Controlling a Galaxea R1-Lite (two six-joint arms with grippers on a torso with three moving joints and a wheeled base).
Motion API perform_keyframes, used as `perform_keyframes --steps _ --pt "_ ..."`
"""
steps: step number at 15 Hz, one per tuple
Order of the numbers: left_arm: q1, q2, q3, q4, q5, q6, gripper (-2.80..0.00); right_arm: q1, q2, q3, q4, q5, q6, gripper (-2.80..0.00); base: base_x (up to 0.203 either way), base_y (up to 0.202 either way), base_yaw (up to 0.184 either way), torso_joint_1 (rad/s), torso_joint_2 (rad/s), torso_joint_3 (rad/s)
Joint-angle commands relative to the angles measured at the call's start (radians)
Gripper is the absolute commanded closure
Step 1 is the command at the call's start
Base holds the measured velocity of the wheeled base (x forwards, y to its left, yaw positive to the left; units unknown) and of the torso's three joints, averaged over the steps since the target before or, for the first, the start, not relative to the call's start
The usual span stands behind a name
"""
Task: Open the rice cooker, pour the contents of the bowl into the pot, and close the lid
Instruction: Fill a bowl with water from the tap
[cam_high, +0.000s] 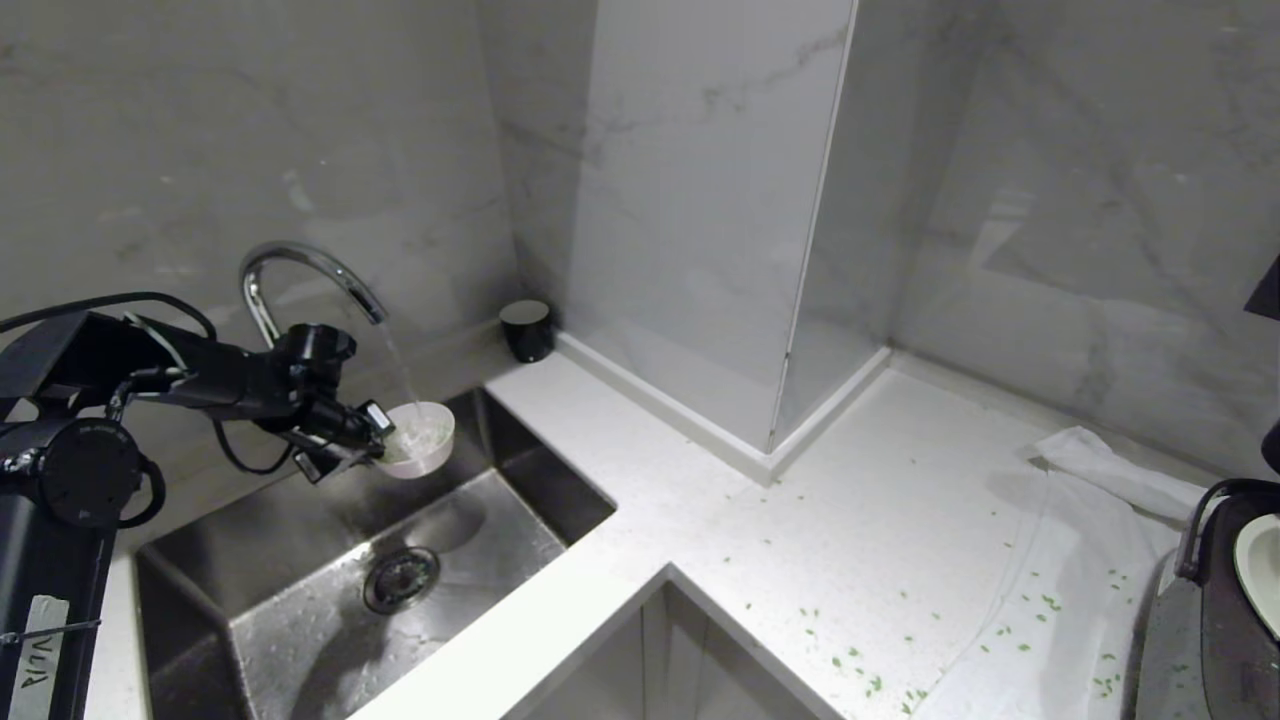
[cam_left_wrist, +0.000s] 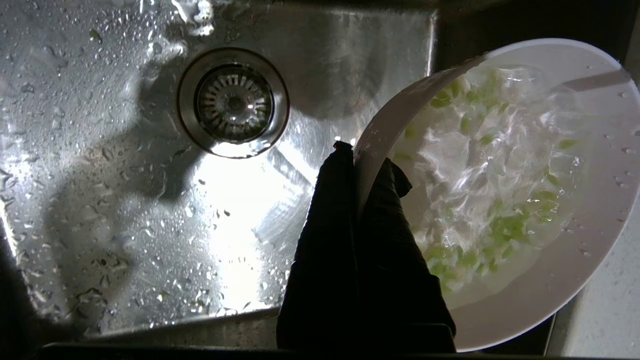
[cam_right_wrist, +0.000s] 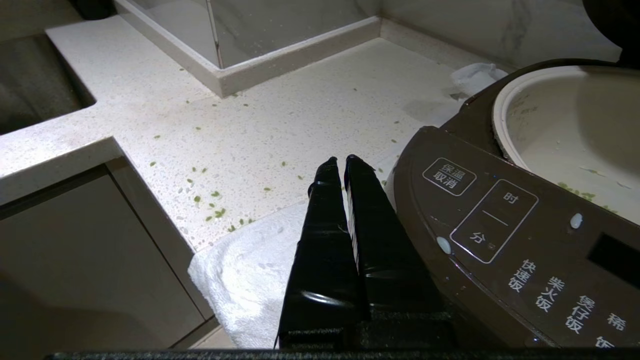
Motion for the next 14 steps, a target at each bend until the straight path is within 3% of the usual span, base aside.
perform_keyframes --steps 1,6,14 --pt "-0.020 -0.029 0.030 0.013 -0.001 0.005 0.00 0.000 0.001 0.000 0.001 0.001 0.000 0.00 0.000 0.000 0.000 0.000 0.00 0.000" --pt "-0.120 -0.093 0.042 0.084 -0.001 0.017 0.00 0.001 0.001 0.000 0.001 0.001 0.000 0.00 0.000 0.000 0.000 0.000 0.00 0.000" --pt "-0.359 -0.133 -0.010 0.151 0.005 -0.003 0.00 -0.001 0.001 0.000 0.001 0.001 0.000 0.00 0.000 0.000 0.000 0.000 0.00 0.000"
